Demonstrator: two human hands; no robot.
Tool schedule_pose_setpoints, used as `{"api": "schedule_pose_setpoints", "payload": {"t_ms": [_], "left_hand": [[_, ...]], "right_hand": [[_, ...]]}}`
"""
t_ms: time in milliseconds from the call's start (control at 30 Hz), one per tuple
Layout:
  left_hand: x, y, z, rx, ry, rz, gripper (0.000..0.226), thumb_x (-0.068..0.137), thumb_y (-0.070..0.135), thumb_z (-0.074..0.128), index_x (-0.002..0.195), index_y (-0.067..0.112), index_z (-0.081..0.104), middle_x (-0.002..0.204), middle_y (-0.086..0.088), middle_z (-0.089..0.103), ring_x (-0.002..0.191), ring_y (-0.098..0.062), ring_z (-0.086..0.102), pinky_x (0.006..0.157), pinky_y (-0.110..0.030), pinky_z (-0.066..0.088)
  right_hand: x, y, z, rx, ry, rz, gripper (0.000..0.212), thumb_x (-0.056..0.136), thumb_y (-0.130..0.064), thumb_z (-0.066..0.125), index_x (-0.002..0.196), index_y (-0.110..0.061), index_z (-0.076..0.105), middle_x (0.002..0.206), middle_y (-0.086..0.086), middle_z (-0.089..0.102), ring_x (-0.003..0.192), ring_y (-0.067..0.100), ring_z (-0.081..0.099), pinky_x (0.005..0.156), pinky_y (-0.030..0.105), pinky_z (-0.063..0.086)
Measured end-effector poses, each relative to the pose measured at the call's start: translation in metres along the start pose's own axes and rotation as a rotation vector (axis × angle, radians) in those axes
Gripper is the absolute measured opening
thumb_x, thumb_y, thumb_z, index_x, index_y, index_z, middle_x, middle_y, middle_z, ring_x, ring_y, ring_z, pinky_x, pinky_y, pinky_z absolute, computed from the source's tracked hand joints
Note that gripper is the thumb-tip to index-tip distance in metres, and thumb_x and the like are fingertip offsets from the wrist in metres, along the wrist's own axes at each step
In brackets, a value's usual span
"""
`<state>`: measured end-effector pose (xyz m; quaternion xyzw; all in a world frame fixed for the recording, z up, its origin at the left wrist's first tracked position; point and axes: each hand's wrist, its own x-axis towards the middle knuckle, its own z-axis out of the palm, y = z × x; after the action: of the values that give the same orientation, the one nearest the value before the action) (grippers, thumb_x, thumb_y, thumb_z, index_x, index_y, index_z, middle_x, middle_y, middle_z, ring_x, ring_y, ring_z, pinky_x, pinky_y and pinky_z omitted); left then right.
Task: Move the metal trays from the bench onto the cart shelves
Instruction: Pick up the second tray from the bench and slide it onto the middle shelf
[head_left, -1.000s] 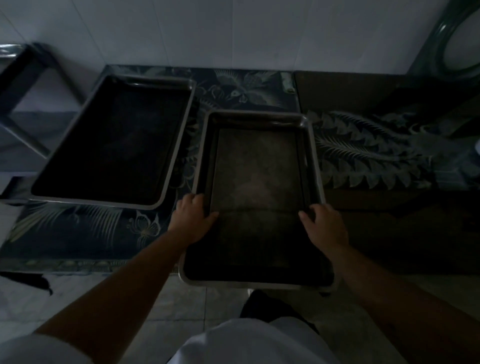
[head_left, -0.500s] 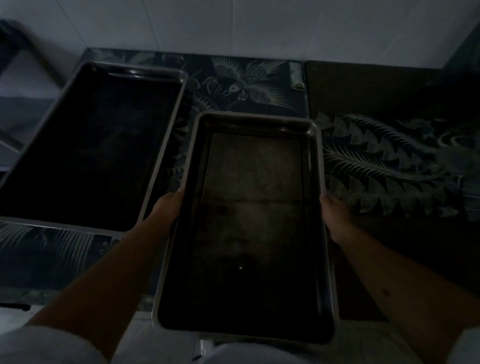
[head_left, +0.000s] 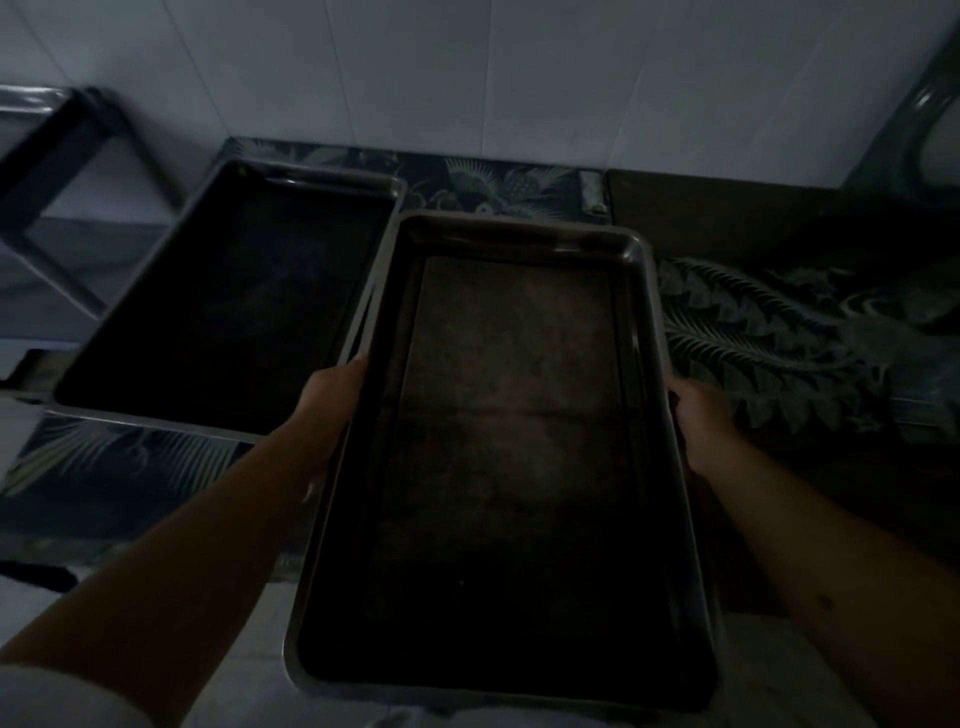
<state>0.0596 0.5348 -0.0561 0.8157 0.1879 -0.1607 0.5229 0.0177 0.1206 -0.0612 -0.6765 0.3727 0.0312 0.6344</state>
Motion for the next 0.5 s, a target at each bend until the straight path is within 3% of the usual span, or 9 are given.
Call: {"api": "schedule_pose_setpoints", "payload": {"t_ms": [67,133,167,267,333,400,500], "left_hand": [[-0.02,-0.002,-0.015,-0.021,0.02,0.035,0.029,0.096,0.048,0.049,0.076,0.031,0.062,0.085,0.004,0.066,0.082,-0.017,0.065,0.072,-0.035,0.056],[-0.041,-0.012,-0.029,-0.058,0.019,-0.017,0.033,0.091,0.052,0.054,0.079,0.024,0.068,0.088,-0.006,0.071,0.089,-0.027,0.068,0.085,-0.046,0.058],[-0.053,-0.018,-0.034,-0.095,0.007,-0.059,0.037,0.088,0.054,0.058,0.082,0.02,0.071,0.088,-0.011,0.073,0.086,-0.029,0.07,0.085,-0.048,0.058],[-0.08,-0.044,-0.041,0.007,0.005,-0.001,0.031,0.094,0.053,0.053,0.089,0.027,0.07,0.094,-0.008,0.072,0.072,-0.016,0.07,0.068,-0.032,0.06],[-0.094,-0.052,-0.04,0.057,0.07,0.059,0.034,0.099,0.05,0.046,0.102,0.026,0.07,0.112,-0.01,0.07,0.091,-0.021,0.069,0.08,-0.034,0.056],[-0.105,-0.051,-0.043,0.073,0.119,0.053,0.046,0.101,0.046,0.046,0.12,0.011,0.068,0.121,-0.017,0.068,0.109,-0.035,0.064,0.084,-0.037,0.053],[-0.12,-0.048,-0.056,0.265,0.127,0.087,0.036,0.103,0.03,0.045,0.13,0.011,0.058,0.11,-0.022,0.069,0.1,-0.039,0.066,0.086,-0.044,0.055]], "right_hand": [[-0.025,-0.001,-0.002,0.051,-0.014,-0.025,0.017,0.081,-0.032,0.067,0.073,-0.021,0.077,0.072,0.001,0.075,0.067,0.023,0.07,0.054,0.029,0.055],[-0.049,0.006,-0.006,0.068,-0.021,-0.062,0.012,0.077,-0.032,0.068,0.074,-0.028,0.078,0.075,0.0,0.076,0.069,0.022,0.071,0.056,0.032,0.057],[-0.06,0.01,-0.008,0.07,-0.025,-0.079,0.011,0.076,-0.032,0.069,0.078,-0.028,0.078,0.081,0.001,0.076,0.072,0.022,0.072,0.059,0.035,0.058],[-0.086,0.026,-0.015,0.061,-0.014,-0.045,0.02,0.075,-0.032,0.069,0.085,-0.018,0.077,0.086,0.012,0.075,0.078,0.032,0.072,0.064,0.04,0.058],[-0.098,0.031,-0.015,0.052,-0.018,-0.027,0.019,0.075,-0.034,0.068,0.082,-0.019,0.078,0.081,0.01,0.076,0.074,0.03,0.072,0.06,0.035,0.056],[-0.106,0.03,-0.01,0.046,-0.042,-0.019,0.017,0.08,-0.037,0.067,0.08,-0.024,0.078,0.078,0.006,0.076,0.068,0.025,0.073,0.061,0.033,0.054],[-0.109,0.021,0.001,0.026,-0.058,-0.04,0.02,0.084,-0.036,0.065,0.078,-0.022,0.078,0.079,0.006,0.076,0.068,0.024,0.073,0.066,0.036,0.056]]}}
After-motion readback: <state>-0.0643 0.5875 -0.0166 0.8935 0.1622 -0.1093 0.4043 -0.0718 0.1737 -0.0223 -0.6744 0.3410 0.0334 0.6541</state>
